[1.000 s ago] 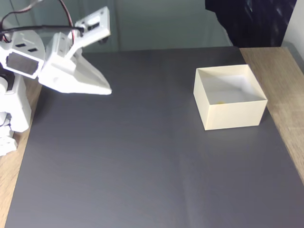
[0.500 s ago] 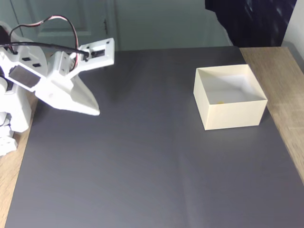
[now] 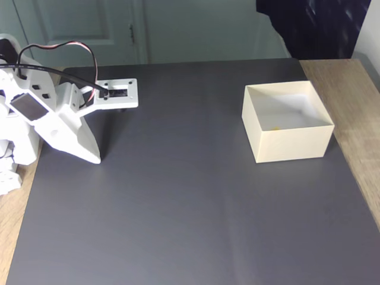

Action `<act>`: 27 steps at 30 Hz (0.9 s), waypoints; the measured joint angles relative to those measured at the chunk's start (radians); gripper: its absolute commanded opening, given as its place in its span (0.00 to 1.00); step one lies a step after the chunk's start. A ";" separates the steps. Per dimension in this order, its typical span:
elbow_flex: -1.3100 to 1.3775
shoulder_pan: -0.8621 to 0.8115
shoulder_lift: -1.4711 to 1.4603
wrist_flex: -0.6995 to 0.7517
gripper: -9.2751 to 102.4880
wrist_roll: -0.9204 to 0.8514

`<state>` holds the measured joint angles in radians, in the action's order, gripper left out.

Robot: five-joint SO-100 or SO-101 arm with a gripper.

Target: Grasp a cube block and put it in the white box.

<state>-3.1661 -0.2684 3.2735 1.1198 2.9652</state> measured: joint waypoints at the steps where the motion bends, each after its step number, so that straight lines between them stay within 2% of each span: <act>1: -0.006 0.006 0.000 0.005 0.10 -0.009; 27: -0.017 0.014 0.000 0.005 0.11 -0.029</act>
